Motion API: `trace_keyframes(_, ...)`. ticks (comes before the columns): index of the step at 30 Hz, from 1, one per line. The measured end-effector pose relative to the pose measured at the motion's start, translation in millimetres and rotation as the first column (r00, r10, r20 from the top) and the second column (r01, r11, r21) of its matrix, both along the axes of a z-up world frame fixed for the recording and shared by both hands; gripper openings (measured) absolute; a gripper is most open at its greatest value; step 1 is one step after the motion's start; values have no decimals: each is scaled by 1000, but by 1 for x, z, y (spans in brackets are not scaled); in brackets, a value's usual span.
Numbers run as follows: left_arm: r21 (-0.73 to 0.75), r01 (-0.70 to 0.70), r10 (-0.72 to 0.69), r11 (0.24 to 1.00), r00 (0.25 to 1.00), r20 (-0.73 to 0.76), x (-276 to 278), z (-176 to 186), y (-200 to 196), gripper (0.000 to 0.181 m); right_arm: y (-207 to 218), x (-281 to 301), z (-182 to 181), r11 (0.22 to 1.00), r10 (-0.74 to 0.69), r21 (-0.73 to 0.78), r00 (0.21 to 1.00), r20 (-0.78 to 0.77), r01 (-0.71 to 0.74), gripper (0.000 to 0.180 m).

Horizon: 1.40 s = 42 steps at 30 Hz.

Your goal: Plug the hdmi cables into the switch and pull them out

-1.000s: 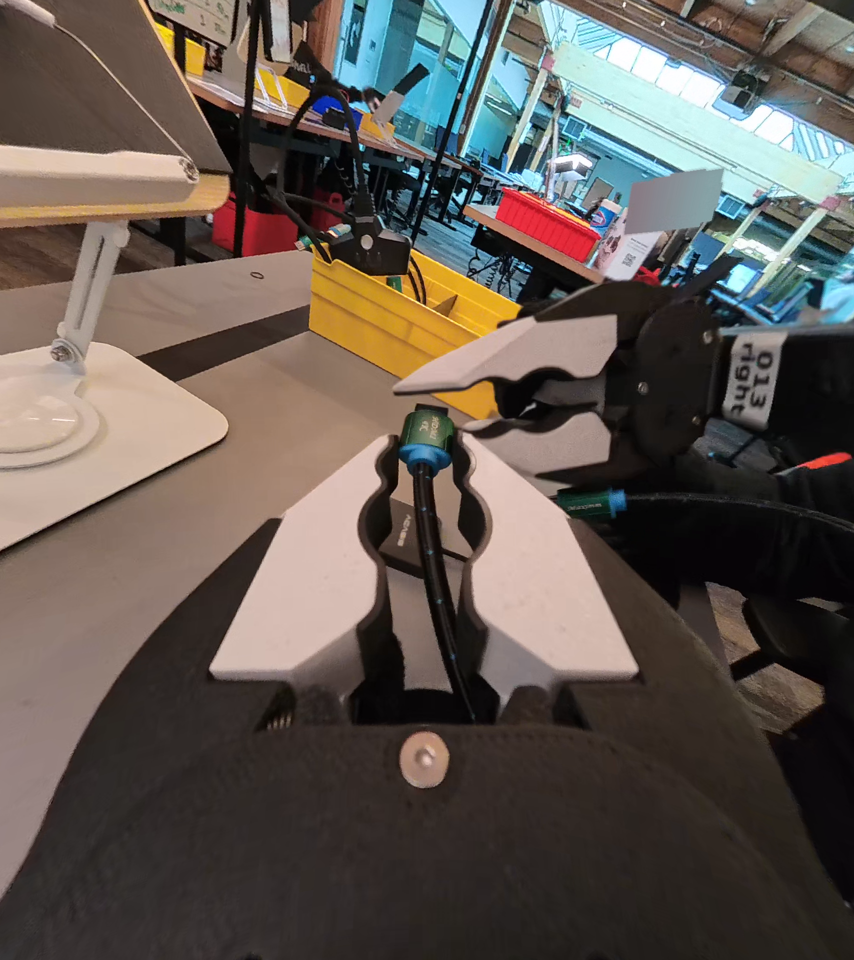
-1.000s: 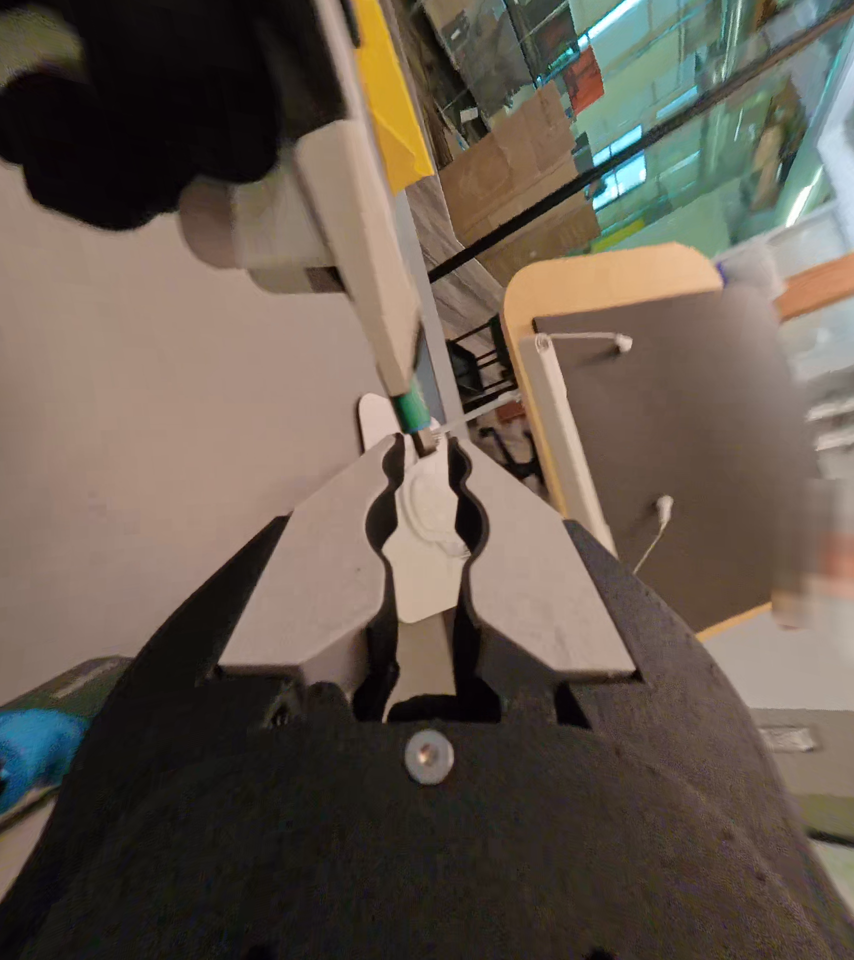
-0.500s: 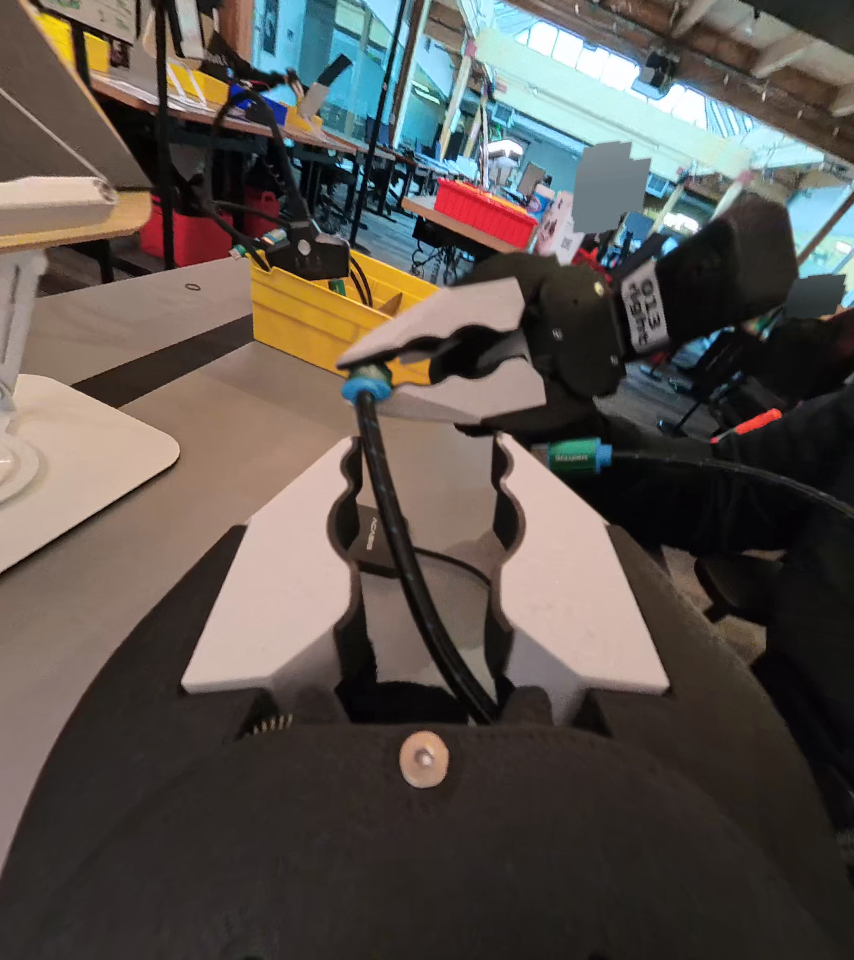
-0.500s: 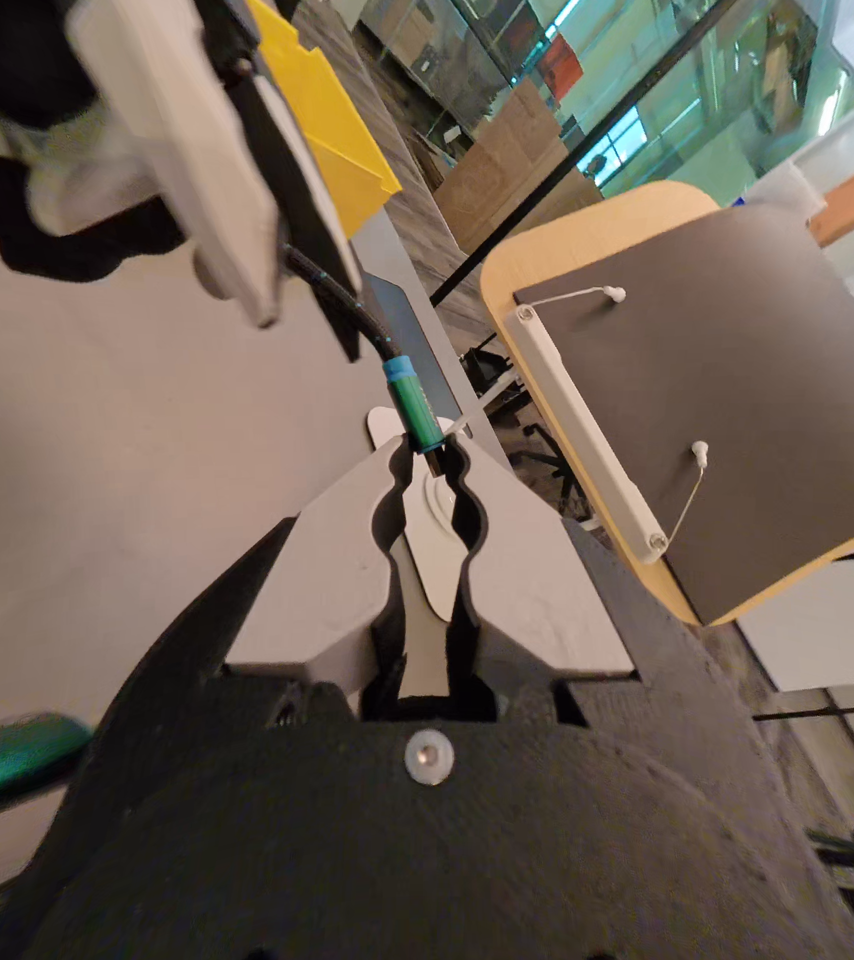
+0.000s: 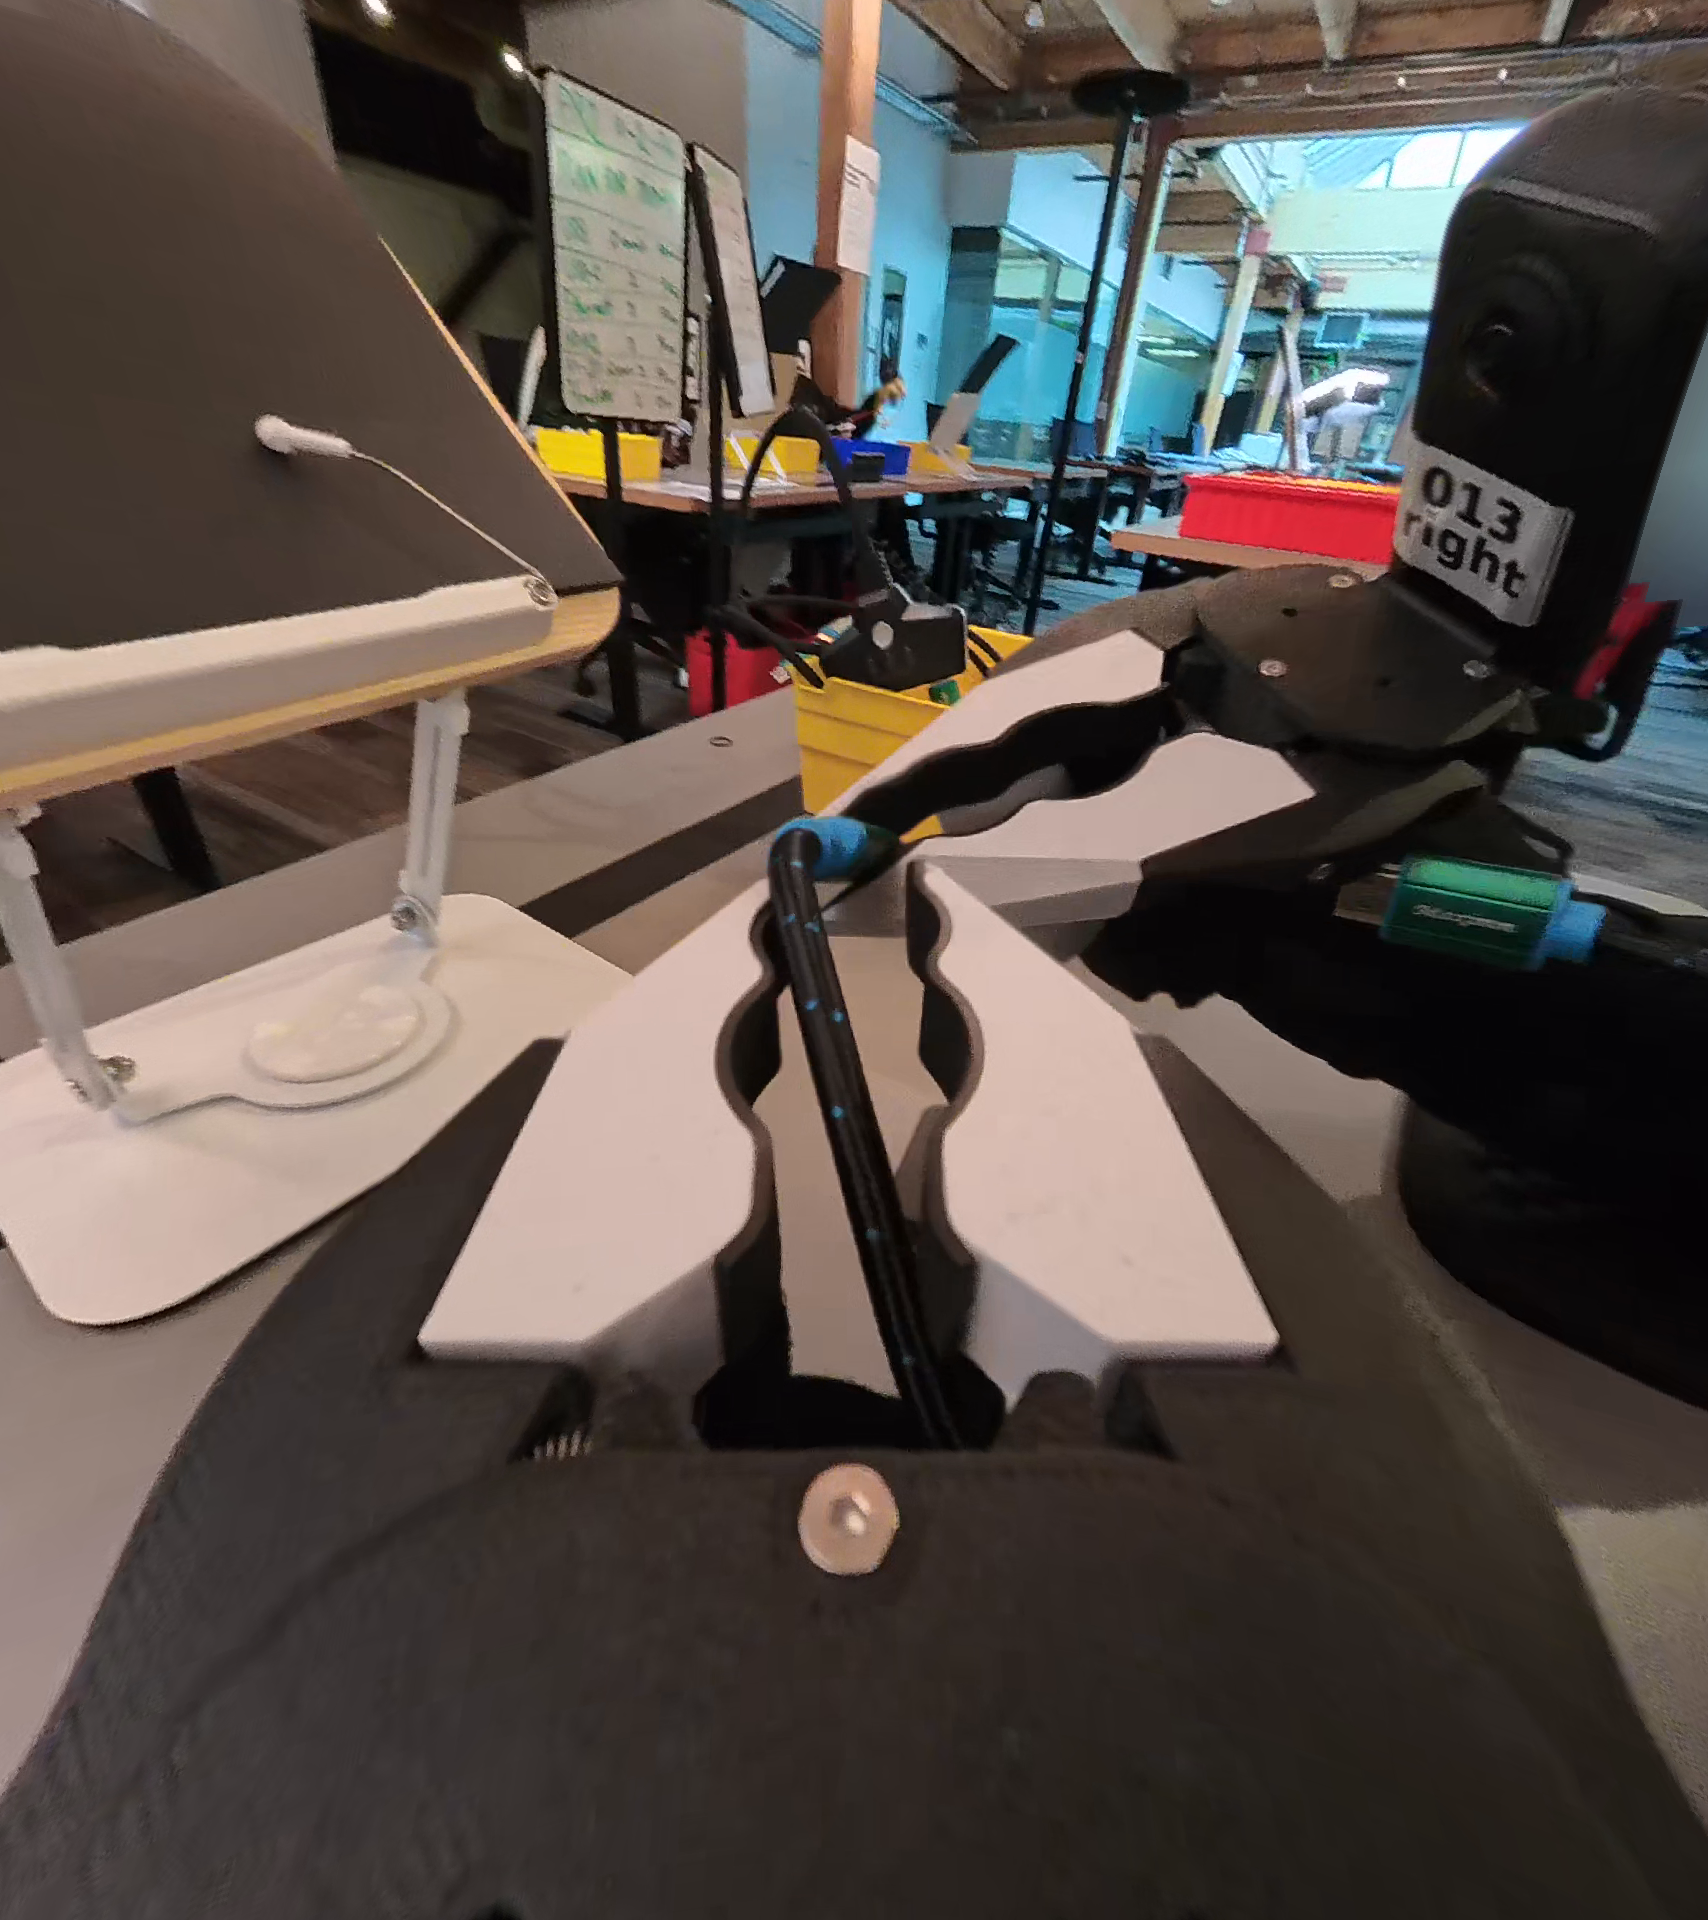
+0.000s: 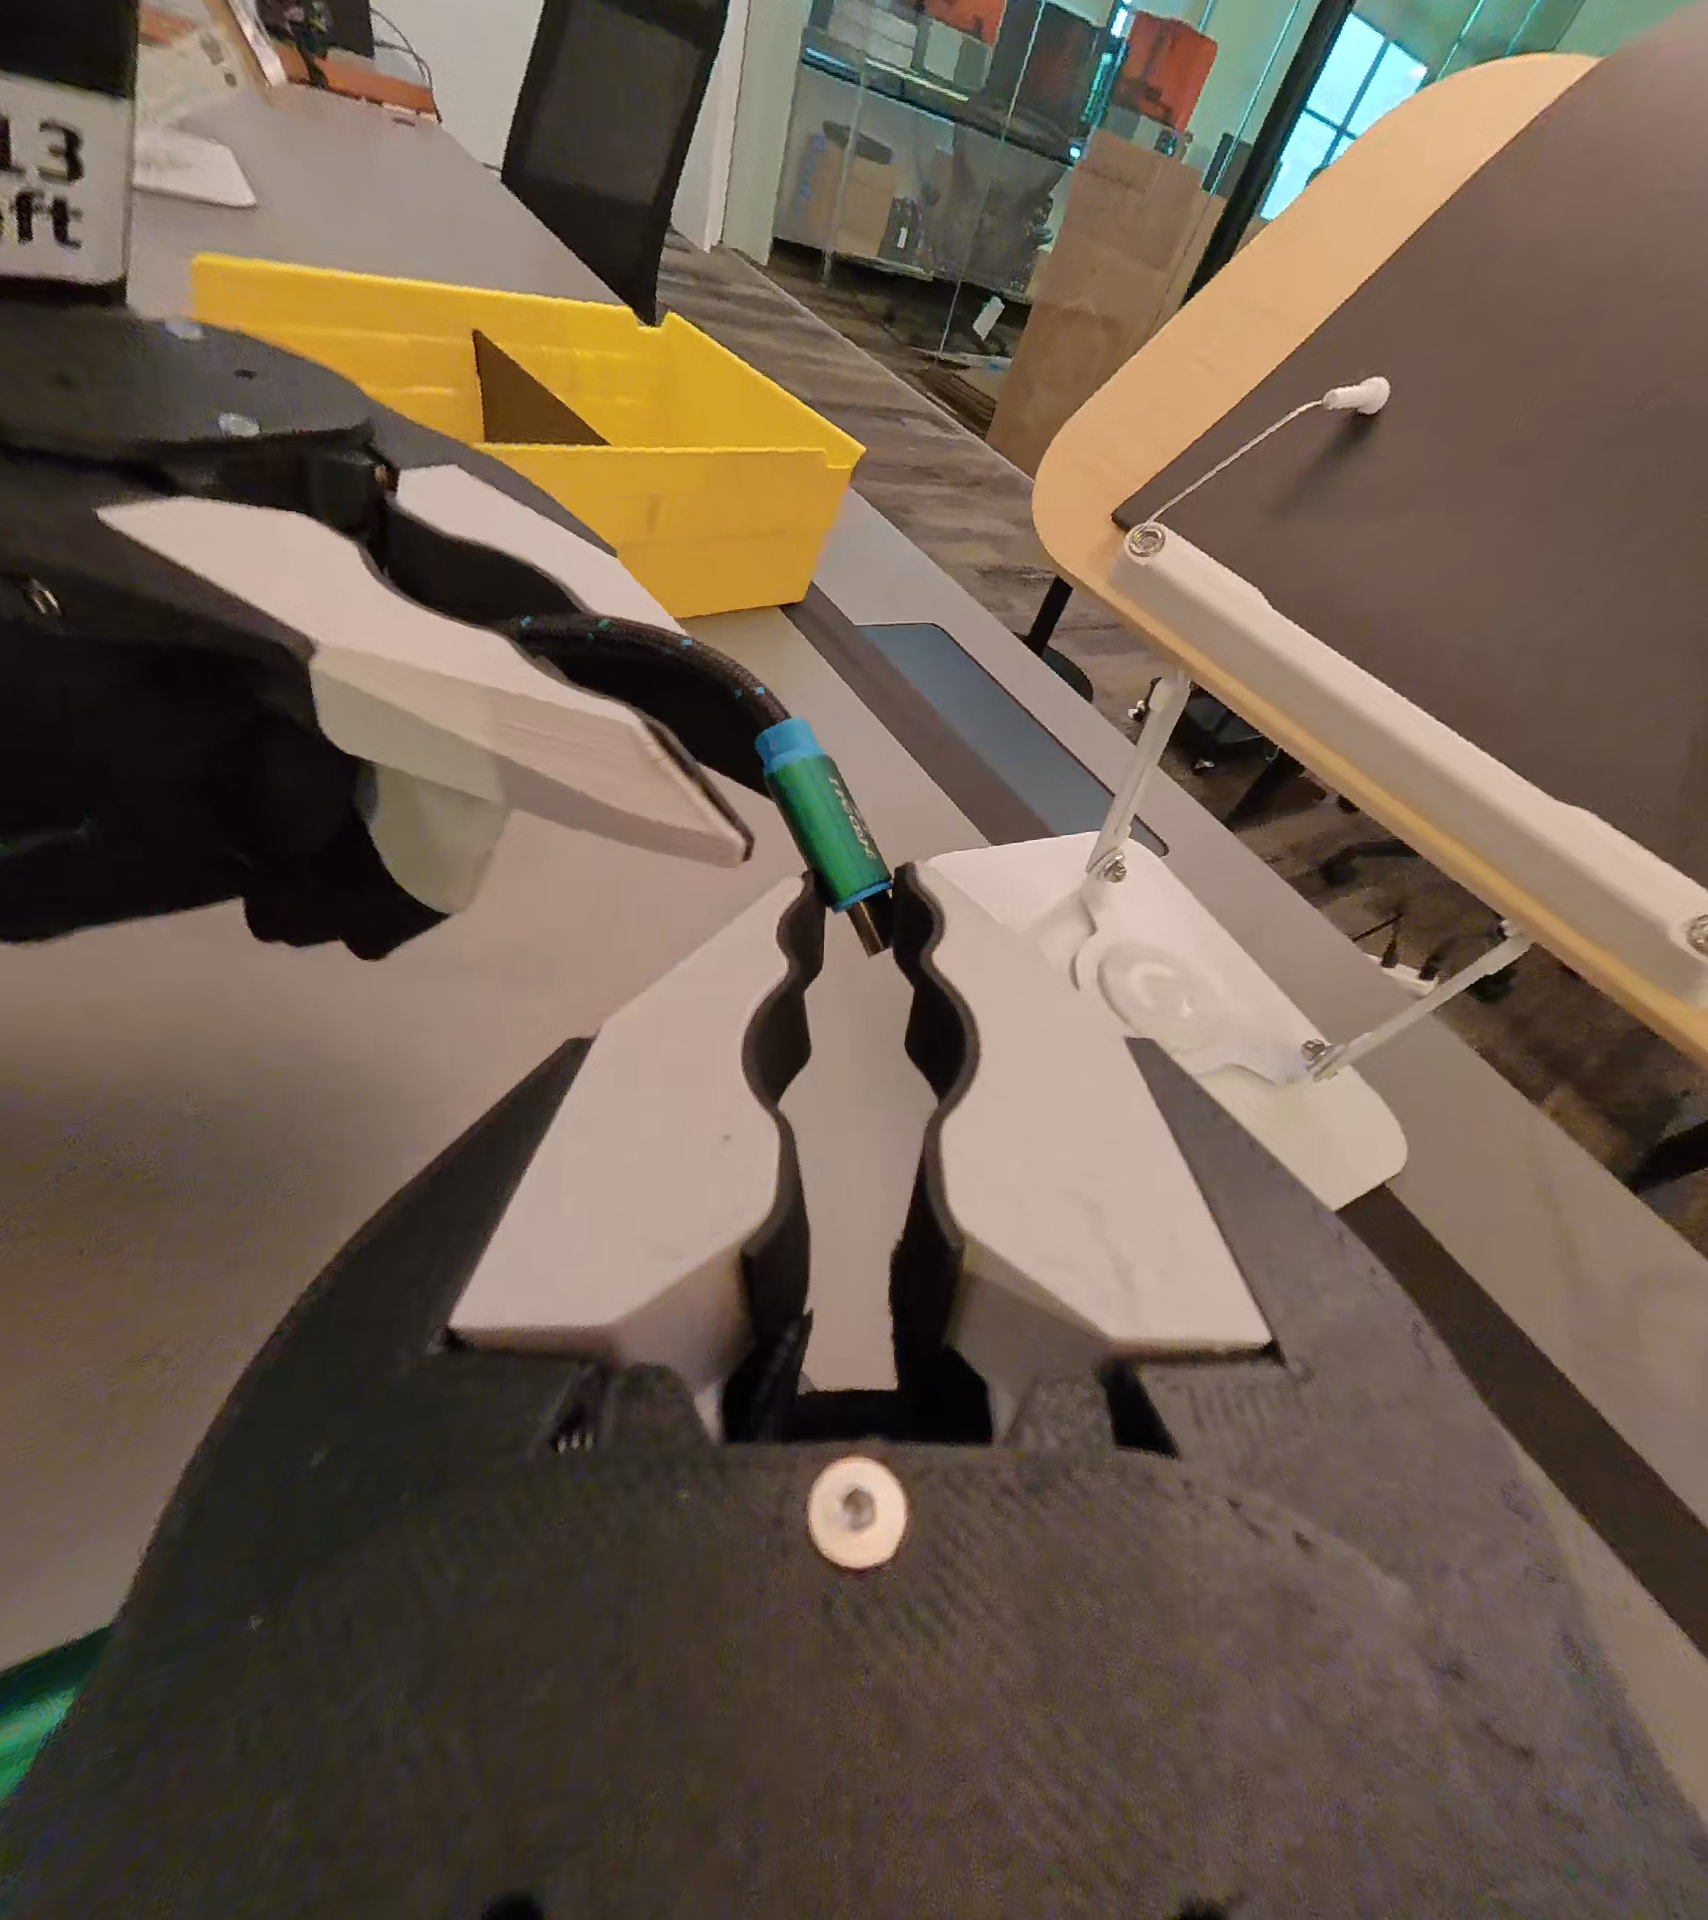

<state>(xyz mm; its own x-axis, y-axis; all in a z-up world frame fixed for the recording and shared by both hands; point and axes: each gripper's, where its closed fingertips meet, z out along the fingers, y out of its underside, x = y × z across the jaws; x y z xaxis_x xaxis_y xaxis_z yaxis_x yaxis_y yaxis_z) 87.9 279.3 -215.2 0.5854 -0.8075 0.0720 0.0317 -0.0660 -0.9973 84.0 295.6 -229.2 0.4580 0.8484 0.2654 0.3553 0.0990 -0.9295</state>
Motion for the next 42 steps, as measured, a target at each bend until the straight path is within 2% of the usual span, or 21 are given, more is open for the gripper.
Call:
trace_keyframes(3, 25, -55, 55, 998, 998, 17, -4, 2, 5, 12, 0, -3, 1, 1000, -11, -14, 1000, -17, 11, 11)
trace_keyframes(7, 70, -110, 109, 991, 994, 12, -5, 6, 6, 14, 2, -3, 7, 1000, -18, 8, 1000, -25, 19, 11)
trace_keyframes(9, 65, -135, 134, 989, 991, 32, -8, 10, 8, 36, 2, -1, 7, 999, -22, 40, 1000, -1, 22, 11)
trace_keyframes(11, 38, -97, 95, 995, 994, 53, -9, 14, 6, 43, 1, 1, 8, 998, -22, 66, 1000, 15, 21, 11)
trace_keyframes(13, -21, -7, 7, 1000, 1000, -5, 3, 4, -1, 41, -1, 0, 8, 995, -18, 101, 999, 38, 15, 10)
trace_keyframes(19, -73, 40, -37, 997, 998, 49, 4, 6, -4, 35, -2, -1, 8, 981, -28, 196, 993, 113, 5, 9)
trace_keyframes(24, -112, 73, -65, 991, 995, 78, 5, 9, -4, 44, 0, 3, 10, 969, -38, 246, 989, 143, 1, 10)
trace_keyframes(27, -221, 194, -170, 956, 978, 123, 12, 5, -8, 58, 0, 4, 10, 964, -42, 268, 986, 159, -2, 9)
trace_keyframes(30, -212, 206, -196, 955, 978, 70, 15, 1, -9, 59, 0, 4, 10, 956, -47, 292, 982, 183, -9, 9)
trace_keyframes(34, -193, 202, -190, 960, 979, 77, 14, 7, -6, 56, 0, 3, 7, 953, -55, 304, 979, 199, -9, 9)
trace_keyframes(36, -199, 206, -191, 958, 977, 91, 11, 7, -4, 49, 1, 4, 6, 947, -68, 322, 974, 218, -6, 9)
trace_keyframes(42, -207, 237, -233, 949, 971, 43, 16, 7, -8, 43, -1, 2, 6, 935, -75, 355, 967, 242, -17, 9)
